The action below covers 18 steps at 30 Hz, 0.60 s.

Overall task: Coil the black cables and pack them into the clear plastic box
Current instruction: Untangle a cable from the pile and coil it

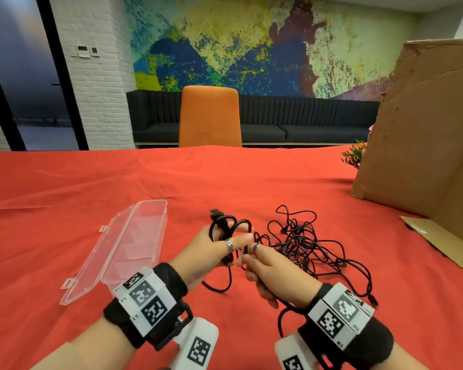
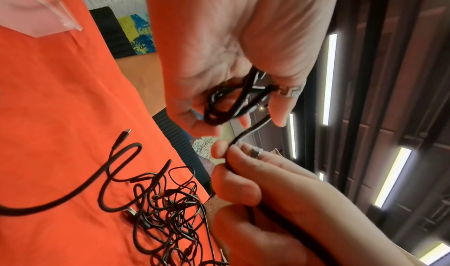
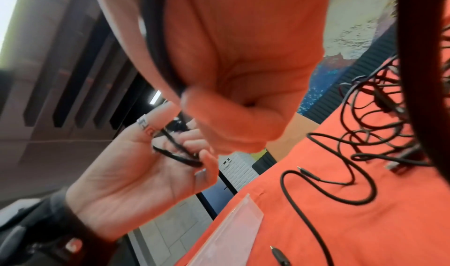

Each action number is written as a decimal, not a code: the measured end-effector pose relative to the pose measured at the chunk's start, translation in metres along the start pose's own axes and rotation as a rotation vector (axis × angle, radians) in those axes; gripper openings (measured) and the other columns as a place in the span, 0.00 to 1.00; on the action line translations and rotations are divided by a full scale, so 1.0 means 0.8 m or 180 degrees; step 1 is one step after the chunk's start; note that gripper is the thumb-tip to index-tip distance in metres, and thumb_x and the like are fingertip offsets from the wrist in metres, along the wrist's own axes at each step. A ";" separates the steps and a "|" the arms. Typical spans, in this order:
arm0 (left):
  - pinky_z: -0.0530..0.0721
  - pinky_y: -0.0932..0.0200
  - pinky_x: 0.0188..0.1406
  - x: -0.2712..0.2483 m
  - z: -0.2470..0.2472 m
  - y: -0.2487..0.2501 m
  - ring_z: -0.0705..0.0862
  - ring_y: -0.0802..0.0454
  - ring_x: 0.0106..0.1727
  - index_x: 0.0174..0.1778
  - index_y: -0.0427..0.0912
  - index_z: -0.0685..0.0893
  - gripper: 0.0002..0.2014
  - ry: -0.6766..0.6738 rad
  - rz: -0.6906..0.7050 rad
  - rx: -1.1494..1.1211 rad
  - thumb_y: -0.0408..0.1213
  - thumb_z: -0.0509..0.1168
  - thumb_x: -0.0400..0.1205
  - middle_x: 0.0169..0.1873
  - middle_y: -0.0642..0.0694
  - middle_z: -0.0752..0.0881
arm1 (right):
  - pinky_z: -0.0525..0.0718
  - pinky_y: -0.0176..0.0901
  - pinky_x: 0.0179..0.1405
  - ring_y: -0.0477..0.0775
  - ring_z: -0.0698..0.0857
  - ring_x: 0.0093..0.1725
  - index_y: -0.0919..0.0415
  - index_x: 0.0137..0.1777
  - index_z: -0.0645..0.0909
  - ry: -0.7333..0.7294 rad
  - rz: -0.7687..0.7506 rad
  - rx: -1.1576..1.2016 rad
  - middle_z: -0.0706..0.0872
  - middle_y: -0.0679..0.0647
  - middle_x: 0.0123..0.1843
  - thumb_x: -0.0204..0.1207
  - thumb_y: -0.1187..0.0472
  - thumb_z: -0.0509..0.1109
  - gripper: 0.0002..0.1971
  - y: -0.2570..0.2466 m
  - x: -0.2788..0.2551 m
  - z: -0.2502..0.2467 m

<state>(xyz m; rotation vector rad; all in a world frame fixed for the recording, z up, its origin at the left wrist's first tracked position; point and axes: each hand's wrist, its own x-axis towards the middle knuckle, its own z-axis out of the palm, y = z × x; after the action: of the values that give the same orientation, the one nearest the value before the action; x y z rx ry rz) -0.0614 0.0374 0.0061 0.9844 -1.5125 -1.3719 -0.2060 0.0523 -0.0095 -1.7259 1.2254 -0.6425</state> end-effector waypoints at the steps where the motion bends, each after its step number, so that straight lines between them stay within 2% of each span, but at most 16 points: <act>1: 0.73 0.63 0.32 0.001 0.001 0.002 0.75 0.57 0.28 0.46 0.47 0.85 0.02 -0.0130 -0.0001 0.0108 0.37 0.68 0.79 0.23 0.58 0.78 | 0.67 0.33 0.09 0.43 0.65 0.13 0.55 0.44 0.69 -0.0036 -0.0004 -0.0073 0.69 0.50 0.31 0.85 0.60 0.50 0.09 -0.002 0.002 0.000; 2: 0.72 0.63 0.31 0.002 0.002 0.004 0.75 0.54 0.29 0.41 0.49 0.85 0.02 -0.0221 0.0023 0.0185 0.40 0.69 0.78 0.25 0.55 0.78 | 0.67 0.33 0.09 0.43 0.65 0.13 0.56 0.44 0.69 -0.0071 -0.0032 -0.0122 0.69 0.51 0.31 0.85 0.60 0.51 0.09 -0.005 0.003 0.001; 4: 0.72 0.61 0.28 0.006 -0.001 0.006 0.74 0.52 0.28 0.32 0.49 0.81 0.07 -0.0245 0.0064 0.0254 0.44 0.69 0.76 0.27 0.48 0.77 | 0.69 0.34 0.10 0.45 0.66 0.13 0.58 0.49 0.71 -0.0217 -0.0156 -0.0102 0.69 0.50 0.30 0.85 0.60 0.51 0.08 -0.010 0.001 0.000; 5: 0.73 0.60 0.28 0.007 -0.002 0.008 0.75 0.52 0.28 0.32 0.47 0.80 0.09 -0.0145 0.0052 0.0210 0.44 0.68 0.76 0.28 0.46 0.77 | 0.70 0.34 0.11 0.45 0.67 0.13 0.58 0.51 0.72 -0.0319 -0.0224 -0.0098 0.70 0.50 0.28 0.85 0.60 0.52 0.07 -0.012 -0.003 -0.002; 7: 0.79 0.54 0.36 0.008 -0.006 0.013 0.79 0.51 0.29 0.32 0.43 0.78 0.11 0.0175 -0.0049 -0.0111 0.39 0.65 0.80 0.27 0.45 0.78 | 0.75 0.35 0.16 0.47 0.72 0.15 0.56 0.54 0.72 -0.0481 -0.0310 -0.0260 0.74 0.47 0.25 0.84 0.60 0.56 0.05 -0.013 -0.013 -0.012; 9: 0.82 0.50 0.40 0.009 -0.014 0.013 0.77 0.52 0.23 0.32 0.41 0.74 0.13 0.0380 -0.0204 -0.0694 0.35 0.59 0.84 0.22 0.47 0.74 | 0.77 0.36 0.27 0.47 0.75 0.20 0.57 0.51 0.76 -0.0495 -0.0426 -0.0631 0.76 0.46 0.22 0.83 0.59 0.59 0.06 -0.008 -0.026 -0.026; 11: 0.83 0.54 0.33 0.006 -0.022 0.010 0.70 0.54 0.19 0.32 0.40 0.72 0.13 0.0397 -0.0333 -0.0970 0.34 0.56 0.84 0.21 0.48 0.69 | 0.74 0.36 0.31 0.45 0.74 0.24 0.53 0.40 0.79 -0.0359 -0.0611 -0.1062 0.74 0.46 0.22 0.82 0.53 0.60 0.11 0.000 -0.033 -0.040; 12: 0.82 0.57 0.28 0.006 -0.023 0.009 0.70 0.54 0.18 0.32 0.40 0.72 0.13 0.0334 -0.0427 -0.0907 0.34 0.56 0.84 0.21 0.47 0.70 | 0.71 0.36 0.31 0.43 0.72 0.25 0.50 0.35 0.77 -0.0213 -0.0680 -0.1223 0.72 0.46 0.23 0.81 0.51 0.61 0.13 0.003 -0.036 -0.046; 14: 0.79 0.62 0.23 0.001 -0.020 0.009 0.75 0.54 0.20 0.32 0.39 0.75 0.12 0.0010 -0.0668 -0.0574 0.32 0.57 0.83 0.24 0.44 0.78 | 0.67 0.36 0.30 0.42 0.68 0.26 0.49 0.29 0.72 0.0087 -0.0837 -0.1349 0.70 0.46 0.24 0.79 0.49 0.64 0.16 0.005 -0.033 -0.053; 16: 0.75 0.65 0.19 -0.003 -0.016 0.007 0.82 0.54 0.25 0.34 0.40 0.79 0.09 -0.0441 -0.0881 -0.0383 0.33 0.62 0.81 0.34 0.42 0.87 | 0.65 0.41 0.30 0.43 0.65 0.26 0.48 0.28 0.72 0.0350 -0.0916 -0.1180 0.69 0.45 0.24 0.77 0.49 0.67 0.16 0.007 -0.023 -0.056; 18: 0.71 0.65 0.18 -0.005 -0.015 0.005 0.84 0.51 0.29 0.31 0.44 0.73 0.11 -0.0815 -0.0957 -0.0552 0.32 0.67 0.78 0.43 0.38 0.88 | 0.66 0.46 0.29 0.47 0.66 0.28 0.49 0.30 0.74 0.0503 -0.0966 -0.0925 0.72 0.48 0.26 0.74 0.46 0.69 0.14 0.005 -0.012 -0.058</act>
<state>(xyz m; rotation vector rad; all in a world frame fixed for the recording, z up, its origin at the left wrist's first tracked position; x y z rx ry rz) -0.0487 0.0374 0.0104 0.9832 -1.4368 -1.8704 -0.2489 0.0440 0.0088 -2.1649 1.2207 -0.8238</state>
